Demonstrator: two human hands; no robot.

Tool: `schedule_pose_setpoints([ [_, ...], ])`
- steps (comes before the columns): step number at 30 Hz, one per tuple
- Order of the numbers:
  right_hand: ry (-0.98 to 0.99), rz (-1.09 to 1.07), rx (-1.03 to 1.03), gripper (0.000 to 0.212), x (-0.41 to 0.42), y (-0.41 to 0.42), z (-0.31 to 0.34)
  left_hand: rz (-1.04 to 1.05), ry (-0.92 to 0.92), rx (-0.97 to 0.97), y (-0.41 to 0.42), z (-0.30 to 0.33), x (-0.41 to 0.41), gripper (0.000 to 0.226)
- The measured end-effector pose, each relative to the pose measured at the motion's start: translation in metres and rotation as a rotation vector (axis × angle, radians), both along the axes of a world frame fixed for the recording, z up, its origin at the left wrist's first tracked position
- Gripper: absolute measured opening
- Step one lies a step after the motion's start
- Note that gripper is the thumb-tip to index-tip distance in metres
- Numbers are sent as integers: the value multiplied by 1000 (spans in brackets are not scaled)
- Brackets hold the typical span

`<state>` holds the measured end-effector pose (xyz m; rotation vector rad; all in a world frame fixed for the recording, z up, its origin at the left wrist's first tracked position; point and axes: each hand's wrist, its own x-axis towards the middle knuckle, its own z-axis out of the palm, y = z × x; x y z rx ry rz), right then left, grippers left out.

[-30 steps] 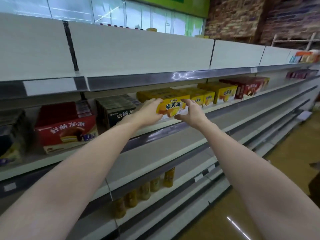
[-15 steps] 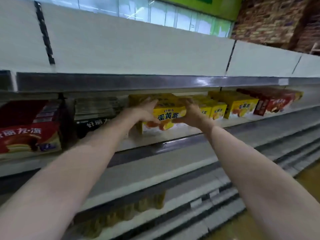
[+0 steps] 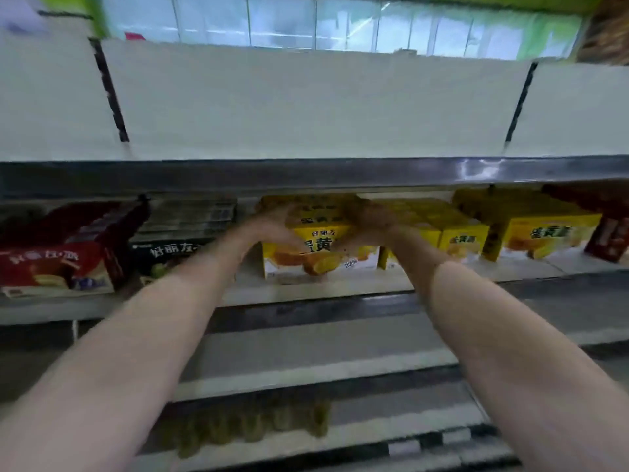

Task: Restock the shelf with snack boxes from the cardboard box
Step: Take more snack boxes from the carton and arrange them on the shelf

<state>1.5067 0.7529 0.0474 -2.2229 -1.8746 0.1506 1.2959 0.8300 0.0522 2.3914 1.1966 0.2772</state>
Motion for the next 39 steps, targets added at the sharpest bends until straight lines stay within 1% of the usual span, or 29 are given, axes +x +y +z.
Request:
schedule_pose_setpoints([
  [2, 51, 6, -7, 120, 5, 2, 2, 43, 22, -15, 1, -2, 4, 110],
  [3, 82, -25, -48, 116, 18, 15, -8, 66, 45, 4, 0, -2, 7, 107],
  [5, 65, -55, -127, 93, 28, 12, -14, 93, 52, 51, -2, 0, 10, 102],
  [7, -4, -44, -106, 65, 42, 23, -26, 111, 58, 45, -2, 1, 13, 102],
  [8, 14, -33, -103, 59, 49, 33, -34, 115, 75, 46, -4, 1, 13, 105],
  [9, 14, -6, -85, 63, 50, 36, -34, 126, 70, 29, -4, 0, 13, 110],
  [11, 13, 38, -113, 74, 29, 1, -8, 158, 61, 10, -4, 0, 13, 119],
  [12, 49, 44, -122, 76, 24, -12, 2, 160, 85, 30, -5, 0, 14, 116],
  [13, 59, 26, -120, 72, 22, -21, 10, 163, 90, 37, -7, 1, 15, 109],
  [14, 33, 54, -98, 66, 0, -61, 33, 163, 130, 68, -8, 3, 17, 104],
  [15, 73, 53, -84, 63, -13, -93, 52, 156, 146, 84, -12, 6, 23, 100],
  [16, 175, 66, -60, 66, -2, -86, 47, 149, 184, 126, -16, 8, 30, 98],
  [17, 220, 67, -45, 73, 9, -70, 42, 136, 196, 154, -21, 11, 39, 96],
  [18, 239, 87, 27, 80, 31, -44, 28, 110, 205, 200, -26, 12, 51, 92],
  [19, 239, 101, 84, 77, 37, -38, 25, 79, 191, 218, -30, 12, 64, 89],
  [21, 271, 118, 152, 59, 58, -39, 22, 9, 133, 220, -38, 12, 91, 83],
  [23, 264, 61, 203, 44, 88, -50, 23, -62, 72, 205, -50, 12, 117, 86],
  [25, 249, -5, 229, 37, 121, -57, 22, -123, 36, 194, -57, 9, 142, 88],
  [26, 247, -35, 221, 35, 133, -62, 23, -130, 51, 190, -61, 8, 153, 89],
  [28, 209, -110, 121, 46, 161, -68, 18, -145, 72, 182, -64, 3, 172, 96],
  [29, 218, -153, 41, 58, 176, -70, 15, -152, 96, 170, -65, 0, 180, 101],
  [31, 338, -296, -103, 96, 198, -74, 6, -148, 172, 168, -65, -4, 194, 108],
  [32, 335, -318, -199, 103, 203, -75, 3, -144, 215, 190, -66, -4, 199, 110],
  [34, 256, -291, -364, 93, 211, -76, -1, -114, 282, 214, -70, -5, 209, 107],
  [35, 245, -309, -405, 97, 209, -81, -1, -105, 316, 228, -73, -4, 213, 104],
  [36, 288, -326, -419, 111, 206, -82, 1, -94, 374, 241, -75, -5, 219, 101],
  [37, 309, -344, -376, 123, 212, -74, -2, -79, 396, 261, -79, -4, 223, 99],
  [38, 225, -327, -386, 125, 216, -70, -3, -66, 434, 278, -78, -7, 227, 100],
  [39, 186, -322, -385, 126, 231, -55, -12, -61, 467, 292, -79, -8, 232, 106],
])
